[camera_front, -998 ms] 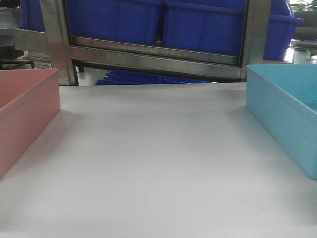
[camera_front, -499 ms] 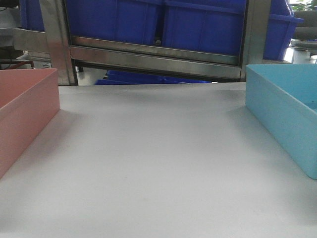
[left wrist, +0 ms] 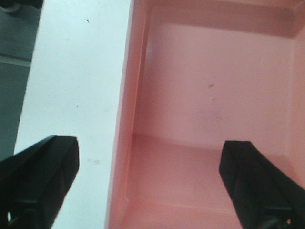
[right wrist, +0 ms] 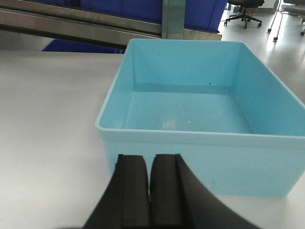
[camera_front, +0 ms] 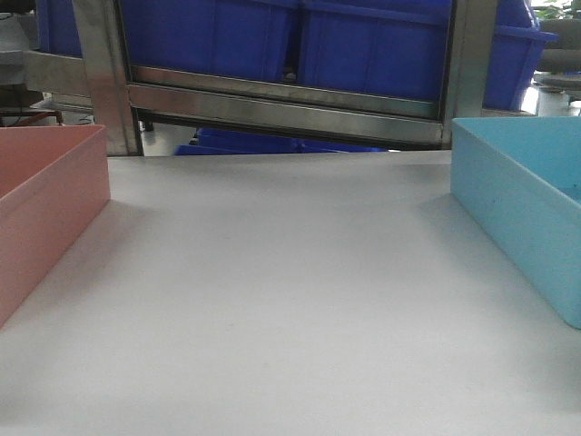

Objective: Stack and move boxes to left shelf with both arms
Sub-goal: 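Grip the pink bin wall with the left gripper and lift it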

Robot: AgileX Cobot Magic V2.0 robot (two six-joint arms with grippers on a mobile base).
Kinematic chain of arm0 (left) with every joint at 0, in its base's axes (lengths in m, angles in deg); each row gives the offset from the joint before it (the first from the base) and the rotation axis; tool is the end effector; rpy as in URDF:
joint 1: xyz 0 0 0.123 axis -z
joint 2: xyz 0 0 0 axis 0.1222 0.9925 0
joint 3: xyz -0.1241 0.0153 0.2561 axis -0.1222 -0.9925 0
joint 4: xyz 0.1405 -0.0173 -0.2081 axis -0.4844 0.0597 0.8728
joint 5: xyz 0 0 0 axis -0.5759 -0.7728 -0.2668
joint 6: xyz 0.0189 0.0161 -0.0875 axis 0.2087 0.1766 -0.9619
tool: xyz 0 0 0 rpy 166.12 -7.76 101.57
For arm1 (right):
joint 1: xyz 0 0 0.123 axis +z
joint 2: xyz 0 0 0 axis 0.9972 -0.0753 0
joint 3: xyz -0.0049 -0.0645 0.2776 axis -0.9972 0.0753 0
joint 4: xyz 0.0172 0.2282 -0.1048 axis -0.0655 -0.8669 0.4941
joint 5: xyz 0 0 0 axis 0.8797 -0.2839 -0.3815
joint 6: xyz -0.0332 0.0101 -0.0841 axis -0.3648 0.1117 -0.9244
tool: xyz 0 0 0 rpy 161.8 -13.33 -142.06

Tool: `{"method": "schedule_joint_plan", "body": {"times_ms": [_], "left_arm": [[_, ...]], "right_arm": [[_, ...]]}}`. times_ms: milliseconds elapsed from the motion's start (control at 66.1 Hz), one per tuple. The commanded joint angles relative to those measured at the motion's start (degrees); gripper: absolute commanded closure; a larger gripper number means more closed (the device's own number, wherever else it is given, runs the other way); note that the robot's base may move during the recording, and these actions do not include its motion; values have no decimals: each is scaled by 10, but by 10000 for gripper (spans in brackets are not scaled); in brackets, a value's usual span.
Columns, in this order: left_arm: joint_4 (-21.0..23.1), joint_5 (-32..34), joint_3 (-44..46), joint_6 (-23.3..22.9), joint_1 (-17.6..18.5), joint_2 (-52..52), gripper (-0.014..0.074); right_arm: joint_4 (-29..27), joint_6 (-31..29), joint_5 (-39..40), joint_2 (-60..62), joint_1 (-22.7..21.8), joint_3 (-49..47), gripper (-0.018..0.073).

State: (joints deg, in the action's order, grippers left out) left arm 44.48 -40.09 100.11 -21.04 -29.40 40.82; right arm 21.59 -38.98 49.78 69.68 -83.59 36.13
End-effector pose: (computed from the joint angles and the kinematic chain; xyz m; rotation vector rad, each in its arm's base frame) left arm 0.3436 0.1244 0.3344 -0.0974 2.6342 -0.0080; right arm 0.0565 0.0031 0.1910 -0.0126 1.6457 0.0609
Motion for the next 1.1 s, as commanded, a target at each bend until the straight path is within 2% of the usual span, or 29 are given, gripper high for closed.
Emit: {"method": "schedule_joint_plan", "body": {"times_ms": [0, 121, 212, 514, 590, 650, 862, 998, 1089], "left_arm": [[29, 38, 21, 25, -2, 9, 93], [29, 66, 21, 25, -2, 53, 94], [28, 87, 21, 49, -2, 85, 94], [4, 88, 21, 54, -2, 155, 111], [-3, 87, 21, 54, -2, 157, 169], [-11, 87, 21, 54, -2, 157, 255], [-26, 85, 21, 54, -2, 157, 620], [-24, 84, 22, 51, -2, 157, 600], [-15, 77, 28, 31, -2, 157, 600]], "right_arm": [[1, -5, 52, 12, -3, -10, 503], [1, -5, 52, 12, -3, -10, 503], [1, -5, 52, 12, -3, -10, 503], [1, -5, 52, 12, -3, -10, 503], [1, -5, 52, 12, -3, -10, 503], [1, -5, 52, 12, -3, -10, 503], [1, -5, 52, 12, -3, -10, 503], [1, -5, 52, 12, -3, -10, 503], [1, -5, 52, 12, -3, -10, 503]]}}
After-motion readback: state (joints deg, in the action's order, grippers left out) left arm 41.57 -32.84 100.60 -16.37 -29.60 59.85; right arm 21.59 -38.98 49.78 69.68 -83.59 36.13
